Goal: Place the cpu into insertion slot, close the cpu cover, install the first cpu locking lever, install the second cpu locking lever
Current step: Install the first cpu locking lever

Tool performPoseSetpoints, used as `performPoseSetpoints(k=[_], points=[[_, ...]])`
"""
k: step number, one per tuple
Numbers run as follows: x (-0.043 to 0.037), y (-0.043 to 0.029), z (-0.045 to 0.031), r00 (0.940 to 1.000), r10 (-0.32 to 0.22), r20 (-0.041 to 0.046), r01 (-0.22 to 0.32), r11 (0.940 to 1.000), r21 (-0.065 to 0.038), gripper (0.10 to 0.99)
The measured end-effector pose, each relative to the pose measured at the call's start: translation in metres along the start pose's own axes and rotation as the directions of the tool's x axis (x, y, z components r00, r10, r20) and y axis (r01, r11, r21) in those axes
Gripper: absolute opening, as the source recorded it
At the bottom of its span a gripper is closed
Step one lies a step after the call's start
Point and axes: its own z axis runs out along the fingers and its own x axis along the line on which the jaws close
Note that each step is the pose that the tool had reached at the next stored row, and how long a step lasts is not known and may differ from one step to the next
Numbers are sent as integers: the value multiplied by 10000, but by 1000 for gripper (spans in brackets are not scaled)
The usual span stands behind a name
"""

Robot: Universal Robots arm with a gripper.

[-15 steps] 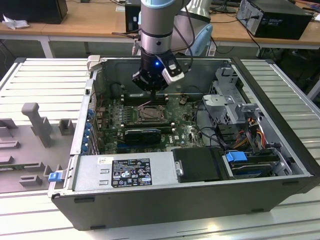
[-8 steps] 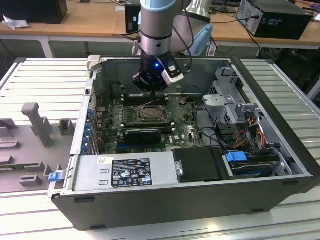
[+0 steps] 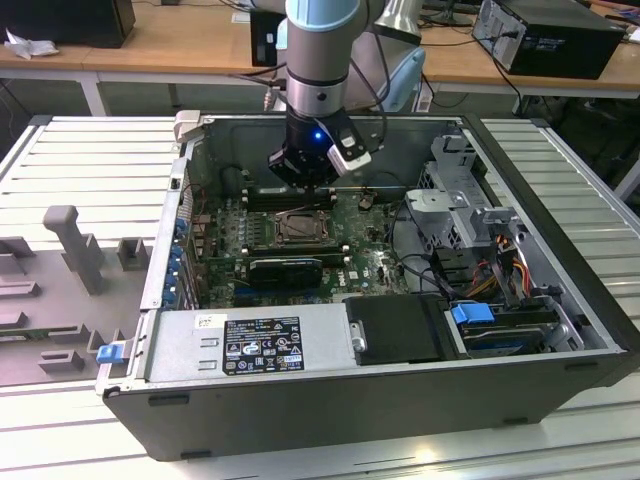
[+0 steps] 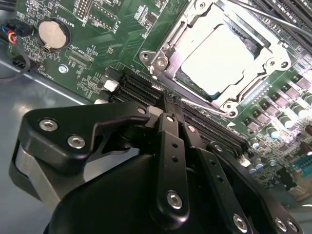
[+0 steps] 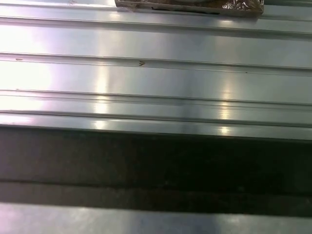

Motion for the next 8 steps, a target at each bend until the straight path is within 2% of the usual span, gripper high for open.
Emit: performPoseSetpoints(k=[8], points=[[0,-17,40,10000,-18,-2,18,10000,-1,110]])
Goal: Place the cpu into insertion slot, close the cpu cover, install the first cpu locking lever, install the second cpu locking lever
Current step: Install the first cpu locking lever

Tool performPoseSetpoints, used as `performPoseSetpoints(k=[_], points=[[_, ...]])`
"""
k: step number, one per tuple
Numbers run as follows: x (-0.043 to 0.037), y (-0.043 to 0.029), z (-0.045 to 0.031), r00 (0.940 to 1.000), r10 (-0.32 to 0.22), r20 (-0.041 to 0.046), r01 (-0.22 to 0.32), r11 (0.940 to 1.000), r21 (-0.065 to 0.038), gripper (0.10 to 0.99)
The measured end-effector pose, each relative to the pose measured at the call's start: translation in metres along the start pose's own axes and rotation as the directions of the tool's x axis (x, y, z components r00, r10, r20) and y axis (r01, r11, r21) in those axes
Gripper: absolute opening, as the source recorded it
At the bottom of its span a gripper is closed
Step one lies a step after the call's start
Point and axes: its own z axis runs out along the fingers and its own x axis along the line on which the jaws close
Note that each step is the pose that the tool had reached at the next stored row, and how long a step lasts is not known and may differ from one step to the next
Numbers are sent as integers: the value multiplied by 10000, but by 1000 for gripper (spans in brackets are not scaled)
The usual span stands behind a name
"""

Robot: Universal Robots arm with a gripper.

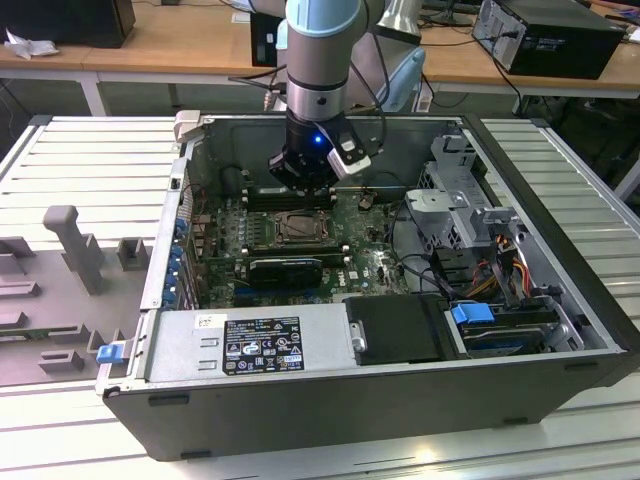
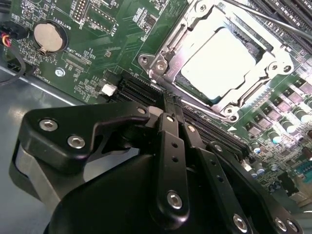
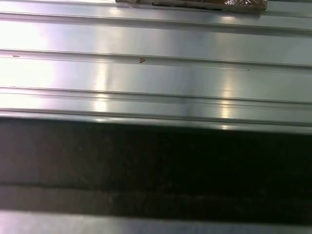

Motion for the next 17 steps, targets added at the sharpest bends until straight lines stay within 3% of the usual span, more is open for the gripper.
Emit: performPoseSetpoints(k=[8,12,17], points=[[-6,-3,24,10000,0,0,0,10000,10,110],[-6,-4,40,10000,-1,-6,1,9999,103,110],[-8,-4,67,10000,-2,-1,2,9999,116,110]])
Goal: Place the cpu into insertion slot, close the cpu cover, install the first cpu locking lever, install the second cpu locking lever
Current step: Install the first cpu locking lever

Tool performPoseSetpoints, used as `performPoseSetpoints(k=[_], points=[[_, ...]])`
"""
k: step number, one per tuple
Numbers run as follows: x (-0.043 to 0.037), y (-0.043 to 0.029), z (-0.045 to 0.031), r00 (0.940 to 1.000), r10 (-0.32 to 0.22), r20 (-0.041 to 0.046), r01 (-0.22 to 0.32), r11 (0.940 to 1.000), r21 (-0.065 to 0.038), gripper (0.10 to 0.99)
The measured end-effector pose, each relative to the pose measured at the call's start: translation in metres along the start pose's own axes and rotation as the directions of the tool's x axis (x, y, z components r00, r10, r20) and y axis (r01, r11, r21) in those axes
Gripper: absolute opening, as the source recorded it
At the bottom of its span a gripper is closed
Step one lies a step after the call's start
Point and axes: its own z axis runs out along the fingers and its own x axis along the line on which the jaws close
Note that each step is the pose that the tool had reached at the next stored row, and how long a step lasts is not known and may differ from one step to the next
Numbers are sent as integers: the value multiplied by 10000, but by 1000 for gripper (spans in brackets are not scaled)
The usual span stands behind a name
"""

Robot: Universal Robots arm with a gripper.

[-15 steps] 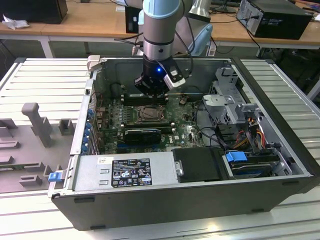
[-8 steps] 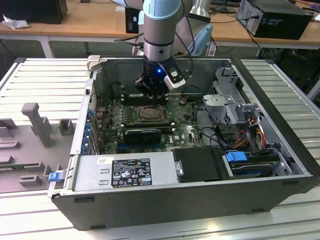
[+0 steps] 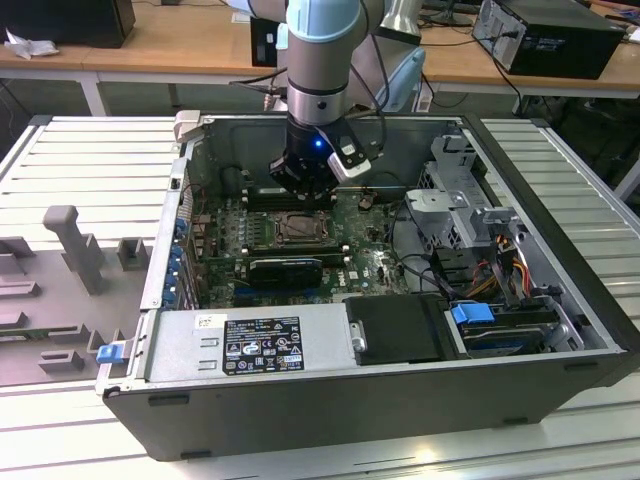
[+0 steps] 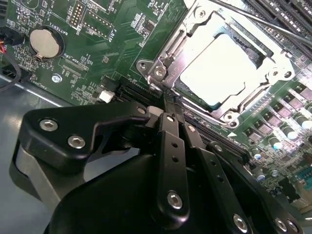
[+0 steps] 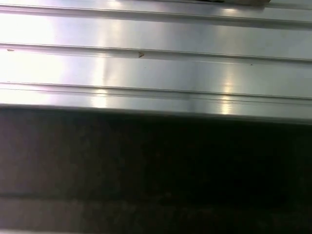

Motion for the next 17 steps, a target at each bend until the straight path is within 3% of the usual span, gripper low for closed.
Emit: performPoseSetpoints(k=[4,9,13,17], points=[[1,-4,13,10000,-6,-10,7,10000,11,110],[-3,-1,8,10000,-19,3,19,10000,-69,110],[-4,8,-163,10000,-20,-2,20,10000,-61,110],[-2,-41,-167,10000,-21,-2,21,10000,-62,110]])
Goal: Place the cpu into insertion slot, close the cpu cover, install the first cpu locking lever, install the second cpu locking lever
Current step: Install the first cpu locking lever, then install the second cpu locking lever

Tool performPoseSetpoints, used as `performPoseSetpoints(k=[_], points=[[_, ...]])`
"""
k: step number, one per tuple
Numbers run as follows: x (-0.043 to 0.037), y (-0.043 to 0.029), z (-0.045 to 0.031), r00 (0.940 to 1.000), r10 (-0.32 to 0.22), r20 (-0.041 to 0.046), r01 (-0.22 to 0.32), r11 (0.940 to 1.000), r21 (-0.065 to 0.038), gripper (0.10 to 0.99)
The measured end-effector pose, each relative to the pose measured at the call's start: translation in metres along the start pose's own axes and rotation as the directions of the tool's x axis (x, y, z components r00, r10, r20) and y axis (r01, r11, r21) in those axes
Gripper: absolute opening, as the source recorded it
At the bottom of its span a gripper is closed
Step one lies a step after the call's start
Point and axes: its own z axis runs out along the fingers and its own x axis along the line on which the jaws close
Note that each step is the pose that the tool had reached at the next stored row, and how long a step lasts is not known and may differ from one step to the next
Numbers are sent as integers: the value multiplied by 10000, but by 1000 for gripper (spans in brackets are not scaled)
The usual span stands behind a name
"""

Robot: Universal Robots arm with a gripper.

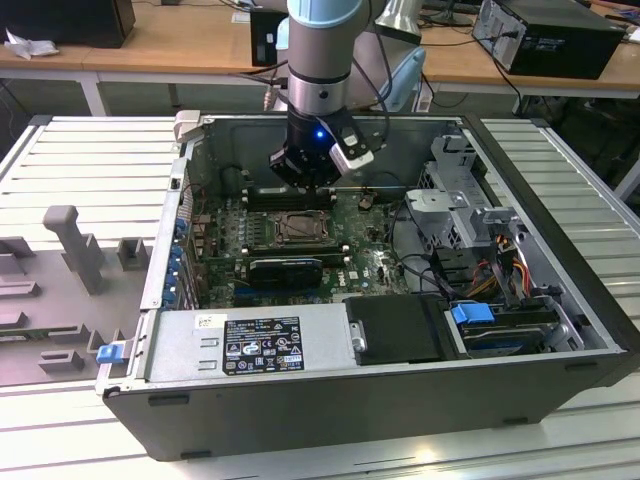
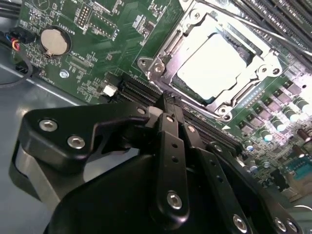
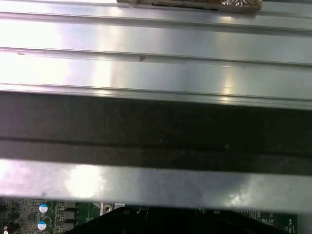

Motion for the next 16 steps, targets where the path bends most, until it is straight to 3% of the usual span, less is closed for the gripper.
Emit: performPoseSetpoints(k=[8,11,16], points=[[2,-42,-3,10000,1,0,-1,10000,1,110],[5,-92,-12,10000,2,-2,-2,10000,3,110],[3,-81,-186,10000,6,1,-6,10000,0,110]])
